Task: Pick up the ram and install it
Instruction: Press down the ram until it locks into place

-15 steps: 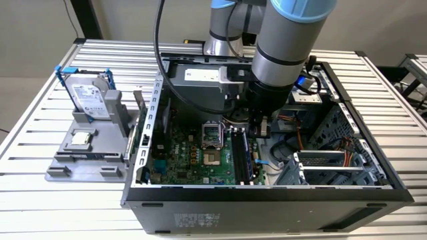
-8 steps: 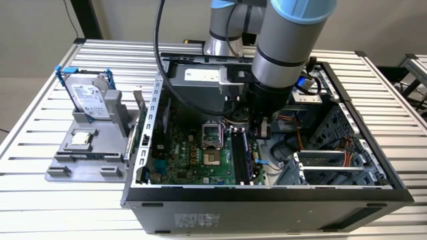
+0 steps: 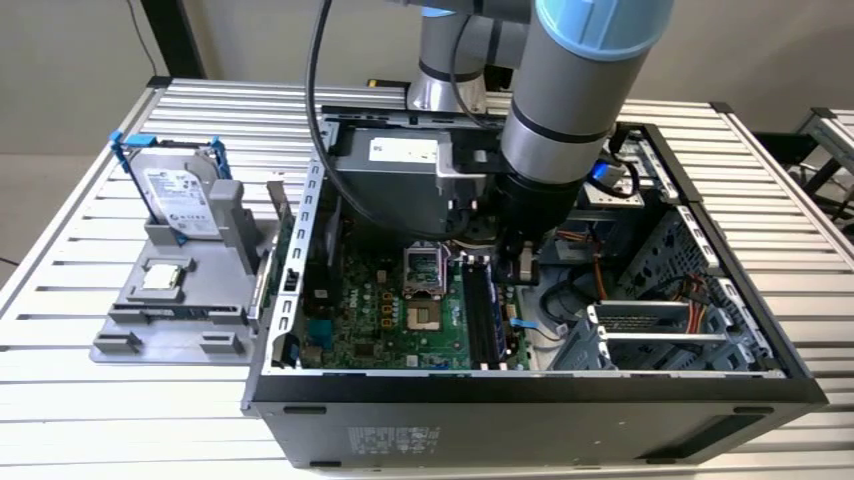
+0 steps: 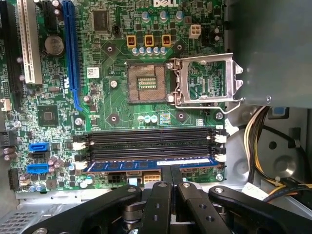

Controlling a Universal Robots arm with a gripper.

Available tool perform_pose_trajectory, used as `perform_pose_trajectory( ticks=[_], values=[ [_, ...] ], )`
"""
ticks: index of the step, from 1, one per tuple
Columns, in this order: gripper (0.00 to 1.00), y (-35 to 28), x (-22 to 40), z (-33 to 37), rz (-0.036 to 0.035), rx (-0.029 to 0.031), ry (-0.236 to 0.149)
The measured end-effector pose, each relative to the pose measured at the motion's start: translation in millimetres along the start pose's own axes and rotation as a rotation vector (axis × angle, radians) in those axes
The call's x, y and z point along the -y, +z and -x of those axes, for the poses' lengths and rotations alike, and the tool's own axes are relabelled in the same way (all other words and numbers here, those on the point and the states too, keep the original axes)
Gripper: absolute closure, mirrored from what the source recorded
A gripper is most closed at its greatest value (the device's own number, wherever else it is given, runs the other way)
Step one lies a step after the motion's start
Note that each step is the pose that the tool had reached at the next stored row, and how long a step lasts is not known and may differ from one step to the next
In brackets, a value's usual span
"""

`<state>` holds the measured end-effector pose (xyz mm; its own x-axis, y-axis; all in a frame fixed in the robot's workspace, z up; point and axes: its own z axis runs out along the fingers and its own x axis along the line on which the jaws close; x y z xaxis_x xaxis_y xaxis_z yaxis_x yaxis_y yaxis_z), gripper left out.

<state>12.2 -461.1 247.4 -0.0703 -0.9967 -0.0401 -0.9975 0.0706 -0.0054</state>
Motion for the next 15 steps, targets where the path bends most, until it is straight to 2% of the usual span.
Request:
perform_pose_trajectory(
  ticks=[6,11,15],
  values=[
    [1.00,0.9,0.1,-1.3,0.0000,-0.0002,0.000],
    [1.00,6.2,0.2,-2.7,0.0001,-0.0002,0.000],
    [1.00,7.1,0.1,-3.4,0.0015,-0.0014,0.000]
  ],
)
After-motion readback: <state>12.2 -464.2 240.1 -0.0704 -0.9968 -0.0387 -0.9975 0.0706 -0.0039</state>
